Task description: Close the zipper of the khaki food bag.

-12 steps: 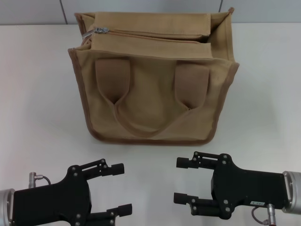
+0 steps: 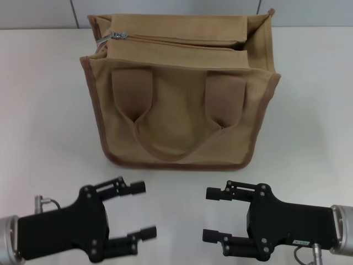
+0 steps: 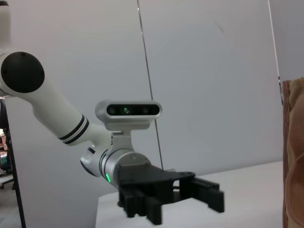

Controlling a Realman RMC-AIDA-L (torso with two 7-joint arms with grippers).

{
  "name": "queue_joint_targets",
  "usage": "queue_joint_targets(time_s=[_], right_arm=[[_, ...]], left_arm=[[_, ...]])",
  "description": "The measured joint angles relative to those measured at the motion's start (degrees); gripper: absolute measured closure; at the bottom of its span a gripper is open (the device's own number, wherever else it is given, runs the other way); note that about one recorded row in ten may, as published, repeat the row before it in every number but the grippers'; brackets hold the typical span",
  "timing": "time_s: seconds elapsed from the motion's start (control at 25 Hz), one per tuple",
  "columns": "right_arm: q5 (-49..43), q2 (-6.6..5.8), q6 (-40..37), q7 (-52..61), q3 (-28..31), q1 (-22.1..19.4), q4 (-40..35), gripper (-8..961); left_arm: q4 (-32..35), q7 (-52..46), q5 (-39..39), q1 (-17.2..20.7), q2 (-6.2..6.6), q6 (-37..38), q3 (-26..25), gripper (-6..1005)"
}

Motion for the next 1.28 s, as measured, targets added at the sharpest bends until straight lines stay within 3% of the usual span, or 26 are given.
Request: queue_joint_targets(time_s=[0.24, 0.28, 0.32, 0.56, 0.64, 0.76, 0.96, 1.28], right_arm=[[0.0, 0.0, 0.07, 0.0, -0.02, -0.42, 0.0, 271], [0.0, 0.0, 0.08, 0.0, -0.02, -0.47, 0.0, 271], [0.03, 0.01, 0.09, 0.0, -0.02, -0.53, 0.0, 271], [0.68, 0.08, 0.18, 0.0, -0.02, -0.52, 0.59, 270], [0.7, 0.09, 0.29, -0.18, -0.02, -0.5, 0.71, 270], [0.76, 0.1, 0.39, -1.18, -0.02, -0.5, 1.3, 270], [0.79, 0.1, 1.44, -1.4, 0.22, -0.25, 1.41, 270], [0.79, 0.09, 1.82, -1.43, 0.84, 0.37, 1.4, 269]], left_arm=[[-0.72, 0.01, -0.06, 0.07, -0.51, 0.07, -8.55, 221], [-2.8, 0.26, -0.56, 0.14, -0.65, -0.74, -17.48, 221], [-3.37, 0.35, -0.7, 0.11, -0.67, -1.13, -19.28, 221], [-11.16, 0.71, -2.29, -1.18, -0.68, -8.59, -43.86, 223], [-12.04, 0.88, -2.38, -2.24, -0.66, -10.67, -47.62, 223], [-12.13, 0.89, -1.68, -4.81, -0.58, -13.06, -47.3, 224], [-11.7, 0.66, -0.44, -9.23, -0.54, -14.83, -39.65, 225], [-12.47, -1.14, -0.51, -12.72, -0.77, -15.42, -38.69, 226]])
